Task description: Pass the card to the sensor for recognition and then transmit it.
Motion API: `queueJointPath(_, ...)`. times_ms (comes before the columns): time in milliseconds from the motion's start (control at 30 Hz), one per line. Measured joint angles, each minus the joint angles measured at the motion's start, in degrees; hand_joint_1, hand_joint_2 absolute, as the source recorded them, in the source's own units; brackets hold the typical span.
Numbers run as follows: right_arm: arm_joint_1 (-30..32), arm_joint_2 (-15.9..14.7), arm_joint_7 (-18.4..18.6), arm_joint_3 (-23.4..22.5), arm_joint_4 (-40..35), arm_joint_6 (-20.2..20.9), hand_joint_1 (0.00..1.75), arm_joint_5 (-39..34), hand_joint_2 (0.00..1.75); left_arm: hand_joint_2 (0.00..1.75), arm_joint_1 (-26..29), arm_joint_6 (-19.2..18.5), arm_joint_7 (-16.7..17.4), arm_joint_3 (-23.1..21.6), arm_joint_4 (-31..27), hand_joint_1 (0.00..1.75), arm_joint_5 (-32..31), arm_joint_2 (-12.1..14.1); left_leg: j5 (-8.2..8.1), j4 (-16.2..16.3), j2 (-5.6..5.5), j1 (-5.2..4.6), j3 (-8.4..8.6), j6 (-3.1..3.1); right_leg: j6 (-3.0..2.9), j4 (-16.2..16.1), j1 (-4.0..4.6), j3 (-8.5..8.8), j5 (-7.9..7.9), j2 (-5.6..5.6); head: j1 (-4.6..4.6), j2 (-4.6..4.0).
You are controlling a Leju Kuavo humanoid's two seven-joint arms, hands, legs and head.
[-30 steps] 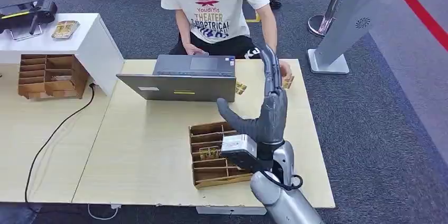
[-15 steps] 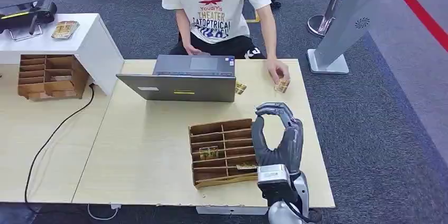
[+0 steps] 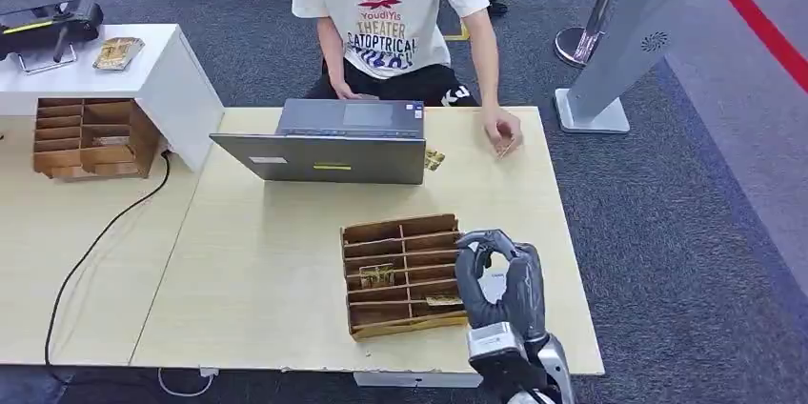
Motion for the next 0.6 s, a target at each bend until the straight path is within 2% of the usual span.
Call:
queueJointPath(33,0.36,-0.24,0.11,0.00,0.00,0.30,1.29,0.70,1.75,0.00,0.01,-0.09,0.00,0.07,0.00,0.00,0.04,0.07,0.00,0.00,0.00,0.00,0.00,0.00,0.00,0.00,0.00,0.00,0.00,0.00,0.00,0.00)
queueJointPath(67,0.78,-0.46,0.24,0.00,0.00,0.66,1.15,1.27,1.75,0.00,0.04,-0.15,0.00,0.22,0.00,0.00,0.09,0.13,0.00,0.00,0.00,0.00,0.00,0.00,0.00,0.00,0.00,0.00,0.00,0.00,0.00,0.00)
queueJointPath(100,1.24,-0.79,0.31,0.00,0.02,1.07,0.87,1.92,1.75,0.00,0.08,-0.24,-0.02,0.35,0.00,0.00,0.20,0.15,0.00,0.00,0.00,0.00,0.00,0.00,0.00,0.00,0.00,0.00,0.00,0.00,0.00,0.00)
queueJointPath(133,1.62,-1.01,0.35,0.00,0.02,1.26,0.80,2.38,1.75,0.00,0.12,-0.28,-0.02,0.44,0.00,0.00,0.26,0.22,0.00,0.00,0.00,0.00,0.00,0.00,0.00,0.00,0.00,0.00,0.00,0.00,0.00,0.00)
queueJointPath(167,2.10,-1.27,0.39,0.00,0.02,1.42,0.63,2.75,1.75,0.00,0.18,-0.28,-0.02,0.52,0.00,0.00,0.41,0.28,0.00,0.00,0.00,0.00,-0.01,0.00,0.00,0.00,0.00,0.00,0.00,0.00,0.00,0.00)
queueJointPath(233,2.84,-1.70,0.48,0.00,0.04,2.03,0.66,3.23,1.75,0.00,0.23,-0.31,-0.02,0.72,0.00,0.00,0.48,0.35,0.00,0.00,0.00,0.00,-0.01,0.00,0.00,0.00,0.00,0.00,0.00,0.00,0.00,0.00)
queueJointPath(267,3.13,-1.88,0.68,0.00,0.04,2.49,0.80,3.43,1.75,0.00,0.23,-0.33,-0.04,0.81,0.00,0.00,0.57,0.37,0.00,0.00,0.00,0.00,-0.01,0.00,0.00,0.00,0.00,0.00,0.00,0.00,0.00,0.00)
queueJointPath(467,4.92,-3.30,1.33,0.79,0.50,4.19,0.73,4.96,1.75,0.00,0.25,-0.48,-0.11,0.94,0.00,0.00,0.94,0.42,0.00,-0.01,0.00,0.00,-0.01,0.00,0.00,0.00,0.00,0.00,-0.01,0.00,0.00,0.00)
queueJointPath(500,5.18,-3.57,1.42,1.03,0.57,4.19,0.80,5.11,1.75,0.00,0.26,-0.48,-0.15,0.96,0.00,0.00,0.94,0.44,0.00,-0.01,0.00,0.00,-0.01,0.00,0.00,0.00,0.00,0.00,-0.01,0.00,0.00,0.00)
queueJointPath(533,5.36,-3.85,1.48,1.31,0.70,4.19,0.98,5.29,1.75,0.00,0.27,-0.48,-0.15,0.96,0.00,0.00,0.96,0.46,-0.01,0.00,0.00,0.00,-0.01,0.00,0.00,0.00,0.00,0.00,-0.01,0.00,0.00,0.00)
queueJointPath(600,5.66,-4.26,1.90,1.77,0.92,4.17,1.12,5.64,1.75,0.00,0.27,-0.48,-0.15,0.98,0.00,0.00,1.01,0.52,-0.01,0.00,0.00,0.00,-0.01,0.00,0.00,0.00,0.00,0.00,-0.01,0.00,0.00,0.00)
